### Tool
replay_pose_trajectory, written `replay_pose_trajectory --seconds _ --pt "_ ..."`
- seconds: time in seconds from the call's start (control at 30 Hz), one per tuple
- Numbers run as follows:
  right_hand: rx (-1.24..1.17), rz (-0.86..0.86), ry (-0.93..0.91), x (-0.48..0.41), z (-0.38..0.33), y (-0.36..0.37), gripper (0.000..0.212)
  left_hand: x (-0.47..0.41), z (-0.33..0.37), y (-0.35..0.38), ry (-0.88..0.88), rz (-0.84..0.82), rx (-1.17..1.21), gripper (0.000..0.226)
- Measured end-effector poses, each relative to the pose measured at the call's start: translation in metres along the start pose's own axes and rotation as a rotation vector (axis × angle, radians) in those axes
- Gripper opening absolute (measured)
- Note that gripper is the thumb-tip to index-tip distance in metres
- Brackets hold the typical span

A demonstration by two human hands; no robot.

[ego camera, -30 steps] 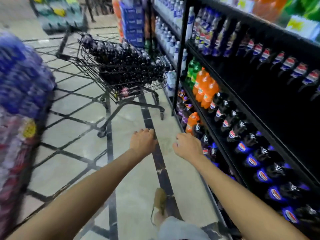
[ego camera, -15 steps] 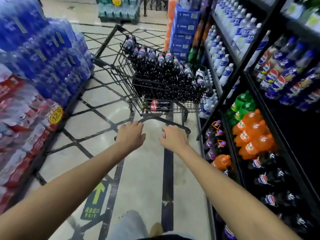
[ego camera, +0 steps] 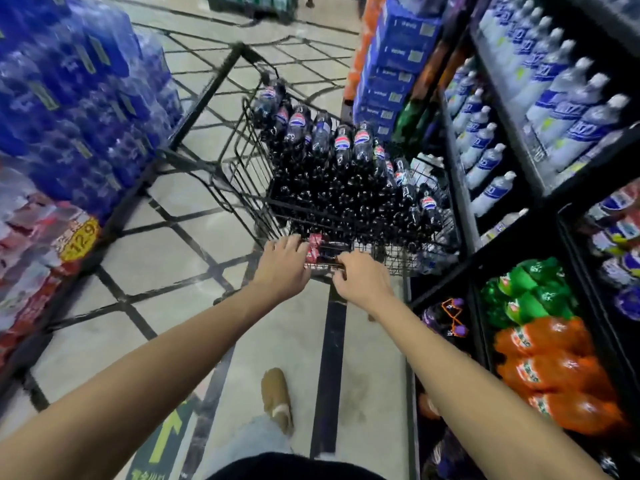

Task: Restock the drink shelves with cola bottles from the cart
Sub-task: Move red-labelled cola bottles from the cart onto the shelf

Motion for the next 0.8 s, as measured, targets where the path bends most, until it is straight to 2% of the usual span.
replay_pose_trajectory --seconds 0.13,0.3,0.43,0.53,0.63,0.8 --pt "0.018 0.014 0.028 -0.062 0.021 -0.013 0.027 -0.069 -0.012 -0.005 0.048 0.015 -0.004 0.048" --pt "-0.029 -0.025 0.078 -0.121 0.042 -0.014 0.031 -0.134 -0.02 0.007 0.082 -0.069 -0.018 0.045" --pt "-0.062 -0.112 0.07 -0.174 0.06 0.001 0.034 -0.182 -0.034 0.032 0.04 -0.158 -0.007 0.047" --pt "-0.064 -0.205 0.066 -0.215 0.074 0.017 0.035 -0.21 -0.043 0.052 0.003 -0.262 -0.029 0.048" --pt "-0.077 -0.303 0.071 -0.25 0.092 0.036 0.038 -0.236 -0.046 0.076 0.007 -0.444 -0.029 0.054" --pt "-0.074 -0.516 0.113 -0.291 0.129 0.083 0.044 -0.27 -0.046 0.12 -0.03 -0.646 0.093 0.059"
Point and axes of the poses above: each hand's wrist, its own x-axis away from the middle knuckle, its own y-axis out of the palm, z = x × y, the point moved 5 cm from there along -x, towards the middle knuckle, and after that the axes turned 15 degrees about -x, right-handed, at the moved point
